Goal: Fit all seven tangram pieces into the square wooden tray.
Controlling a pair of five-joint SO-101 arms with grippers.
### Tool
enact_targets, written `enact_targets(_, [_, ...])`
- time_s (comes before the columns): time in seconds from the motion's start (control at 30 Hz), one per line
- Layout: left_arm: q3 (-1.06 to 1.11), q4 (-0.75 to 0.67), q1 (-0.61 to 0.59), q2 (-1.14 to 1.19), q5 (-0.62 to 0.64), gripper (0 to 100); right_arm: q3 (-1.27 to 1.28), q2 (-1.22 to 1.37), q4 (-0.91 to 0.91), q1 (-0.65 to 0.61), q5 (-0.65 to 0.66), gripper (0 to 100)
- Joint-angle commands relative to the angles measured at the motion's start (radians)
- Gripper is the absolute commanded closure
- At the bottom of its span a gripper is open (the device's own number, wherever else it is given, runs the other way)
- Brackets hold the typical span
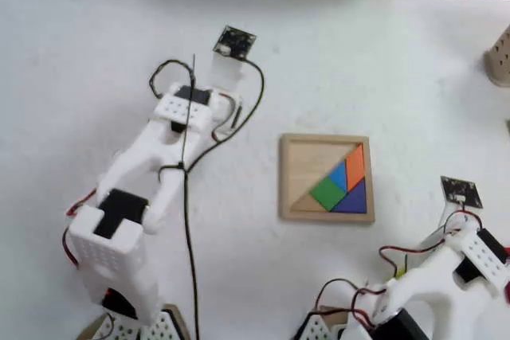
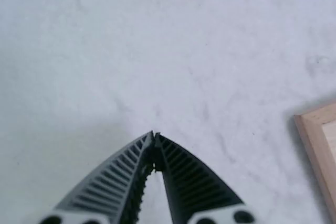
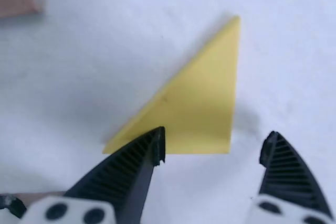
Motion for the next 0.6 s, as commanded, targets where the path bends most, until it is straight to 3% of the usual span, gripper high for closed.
enact_targets(0.0, [-0.011, -0.028, -0.01, -0.01, -0.029, 98, 0.003, 0.019, -0.027, -0.058, -0.014, 70.4])
enact_targets(0.17, [-0.011, -0.028, -0.01, -0.01, -0.029, 98, -0.037, 0.021, -0.111, -0.128, -0.137, 70.4])
enact_targets(0.4, [-0.011, -0.028, -0.01, -0.012, -0.029, 98, -0.035, 0.045, -0.183, -0.116, -0.138, 70.4])
enact_targets(0.57, [-0.011, -0.028, -0.01, -0.013, -0.029, 98, -0.158, 0.242, -0.209, -0.116, -0.144, 70.4])
